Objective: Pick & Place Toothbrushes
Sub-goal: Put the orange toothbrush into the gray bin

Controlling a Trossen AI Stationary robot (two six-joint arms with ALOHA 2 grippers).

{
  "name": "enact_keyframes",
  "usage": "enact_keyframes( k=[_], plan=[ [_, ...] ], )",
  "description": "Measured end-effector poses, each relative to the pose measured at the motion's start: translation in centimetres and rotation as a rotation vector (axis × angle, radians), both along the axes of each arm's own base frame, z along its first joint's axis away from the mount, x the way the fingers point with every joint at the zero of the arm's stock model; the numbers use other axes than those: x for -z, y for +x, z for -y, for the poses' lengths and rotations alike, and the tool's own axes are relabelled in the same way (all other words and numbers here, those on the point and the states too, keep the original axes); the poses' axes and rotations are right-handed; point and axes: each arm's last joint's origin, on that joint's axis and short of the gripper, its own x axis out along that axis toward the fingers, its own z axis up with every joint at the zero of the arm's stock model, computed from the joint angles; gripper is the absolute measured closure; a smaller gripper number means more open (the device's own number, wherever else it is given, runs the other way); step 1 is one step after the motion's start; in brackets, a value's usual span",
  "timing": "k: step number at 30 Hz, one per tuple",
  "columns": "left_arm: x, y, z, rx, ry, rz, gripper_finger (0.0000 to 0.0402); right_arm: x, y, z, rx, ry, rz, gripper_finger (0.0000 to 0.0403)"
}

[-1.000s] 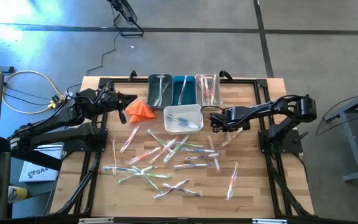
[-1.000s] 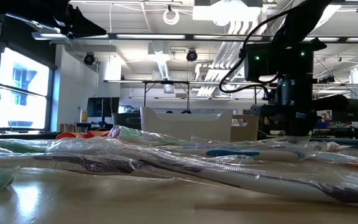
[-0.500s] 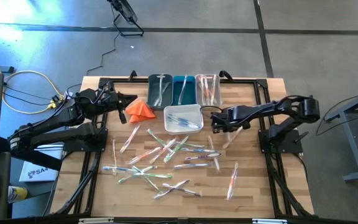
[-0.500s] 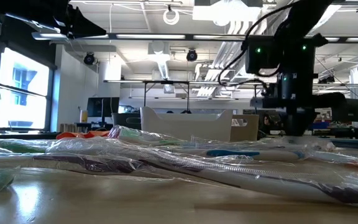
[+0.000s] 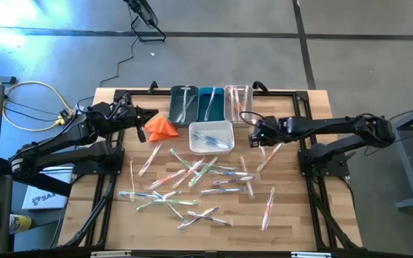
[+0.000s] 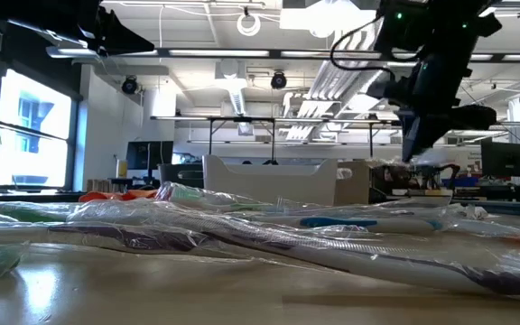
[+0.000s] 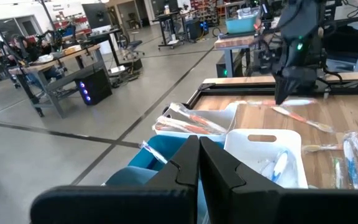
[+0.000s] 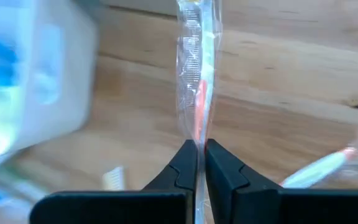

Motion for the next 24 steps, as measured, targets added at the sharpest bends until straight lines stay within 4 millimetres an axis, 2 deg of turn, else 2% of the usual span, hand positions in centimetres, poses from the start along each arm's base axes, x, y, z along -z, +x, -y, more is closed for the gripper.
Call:
enact_keyframes(
  k=[7,11,24],
  plan=[
    [0.0,0.0,0.0,0.0,0.0,0.0,0.0394,-1.3,-0.8,-0.2,-0.046,0.001,0.054,0.0395],
    [0.0,0.0,0.0,0.0,0.0,0.0,0.0394,-1.5,-0.8,0.0,-0.018,-0.088,0.056,0.0395],
    [0.0,0.0,0.0,0.0,0.001,0.001,0.0394,-3.8,1.6,1.2,-0.054,-0.481,0.253,0.0395]
  ],
)
